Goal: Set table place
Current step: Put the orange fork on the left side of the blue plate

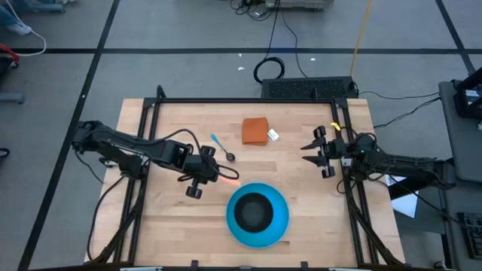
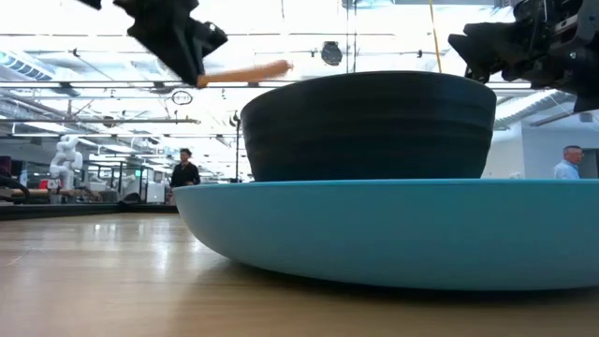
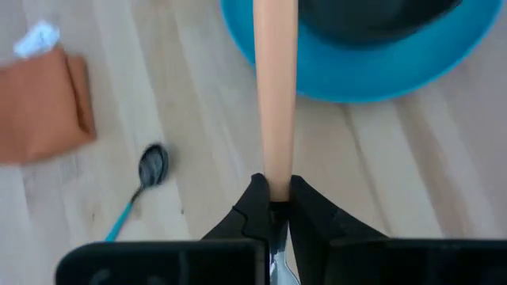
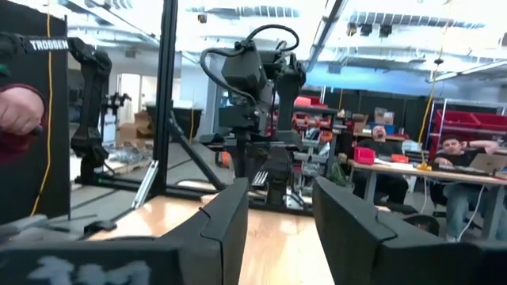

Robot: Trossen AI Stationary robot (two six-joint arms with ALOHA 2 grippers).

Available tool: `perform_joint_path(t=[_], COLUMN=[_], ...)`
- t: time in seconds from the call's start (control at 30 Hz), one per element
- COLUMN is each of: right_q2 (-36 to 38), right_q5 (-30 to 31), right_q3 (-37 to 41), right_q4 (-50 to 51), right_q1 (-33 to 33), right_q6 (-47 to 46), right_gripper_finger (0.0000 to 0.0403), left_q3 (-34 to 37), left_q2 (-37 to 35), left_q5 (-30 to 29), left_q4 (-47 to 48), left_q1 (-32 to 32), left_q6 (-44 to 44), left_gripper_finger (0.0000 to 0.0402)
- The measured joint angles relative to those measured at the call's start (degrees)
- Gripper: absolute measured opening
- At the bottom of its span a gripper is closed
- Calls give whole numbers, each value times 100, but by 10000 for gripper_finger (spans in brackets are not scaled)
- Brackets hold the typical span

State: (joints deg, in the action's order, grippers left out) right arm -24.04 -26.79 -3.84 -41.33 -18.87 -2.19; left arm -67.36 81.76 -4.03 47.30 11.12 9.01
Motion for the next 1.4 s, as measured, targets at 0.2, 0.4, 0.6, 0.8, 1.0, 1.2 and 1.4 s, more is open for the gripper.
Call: perform_joint_path(t=[0.2, 0.4, 0.6, 0.8, 1.0, 1.2, 1.4], right_q2=[230, 268, 268, 399, 544, 546, 546], right_q5=[-22, -28, -31, -33, -28, -22, -3], right_q3=[2, 2, 2, 2, 2, 15, 122], right_q4=[131, 167, 188, 165, 167, 162, 100], right_q1=[-34, -34, -34, -34, -31, -31, -31], right_q6=[-168, -449, -520, -829, -882, -912, -975], right_gripper_finger=[130, 130, 130, 130, 130, 130, 130], left_q3=[-268, -270, -270, -270, -261, -259, -259], left_q2=[-5, -2, -2, -2, 158, 639, 1084], left_q5=[249, 363, 221, 141, 246, 508, 555], left_q4=[258, 389, 564, 566, 626, 877, 863], left_q1=[54, 311, 681, 996, 1122, 1121, 1108], left_q6=[425, 1504, 2378, 2932, 3555, 4477, 5316], left_gripper_finger=[22, 22, 22, 22, 22, 22, 22])
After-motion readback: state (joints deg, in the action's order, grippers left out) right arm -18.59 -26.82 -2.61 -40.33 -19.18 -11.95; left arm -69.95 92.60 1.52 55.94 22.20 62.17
